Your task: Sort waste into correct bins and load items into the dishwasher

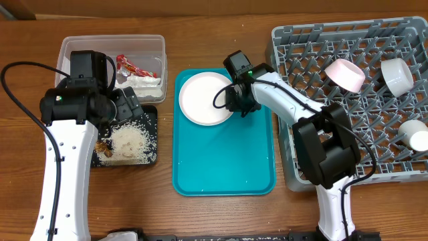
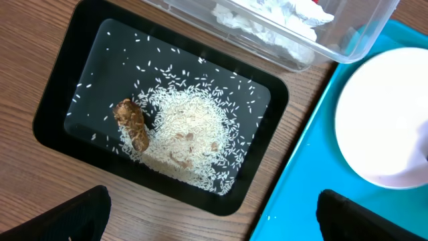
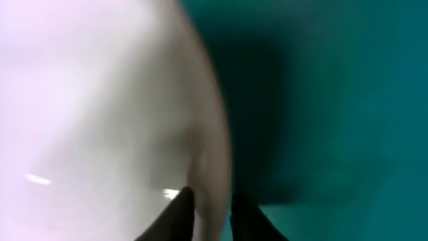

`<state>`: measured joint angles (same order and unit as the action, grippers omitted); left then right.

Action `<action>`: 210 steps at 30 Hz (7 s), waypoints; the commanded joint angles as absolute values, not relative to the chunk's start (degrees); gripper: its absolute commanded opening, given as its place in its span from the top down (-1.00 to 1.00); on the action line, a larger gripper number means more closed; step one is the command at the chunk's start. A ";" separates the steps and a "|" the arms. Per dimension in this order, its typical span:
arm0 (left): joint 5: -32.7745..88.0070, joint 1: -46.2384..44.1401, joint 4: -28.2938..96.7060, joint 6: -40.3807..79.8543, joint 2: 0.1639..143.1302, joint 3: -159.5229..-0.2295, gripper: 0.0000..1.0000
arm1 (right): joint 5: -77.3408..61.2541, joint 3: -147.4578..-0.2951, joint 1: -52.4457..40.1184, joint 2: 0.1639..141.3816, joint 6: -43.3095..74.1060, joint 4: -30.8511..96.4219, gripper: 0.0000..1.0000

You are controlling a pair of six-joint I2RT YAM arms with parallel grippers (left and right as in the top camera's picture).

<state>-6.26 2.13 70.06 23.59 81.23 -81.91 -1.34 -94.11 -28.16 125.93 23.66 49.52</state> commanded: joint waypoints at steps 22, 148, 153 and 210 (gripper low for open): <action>-6.37 2.22 70.02 23.99 81.28 -82.61 -0.99 | 27.38 -112.31 -16.84 108.33 8.43 62.00 0.92; -9.58 -9.78 69.17 27.03 36.73 -56.40 -1.00 | -12.53 -53.82 1.98 42.17 1.67 56.90 -1.00; -9.58 -9.78 69.17 27.03 36.73 -56.40 -1.00 | -12.53 -53.45 1.93 41.45 1.67 56.82 -1.00; -9.58 -9.78 69.17 27.03 36.73 -56.40 -1.00 | -1.52 -0.43 -0.80 0.14 1.87 4.67 -1.00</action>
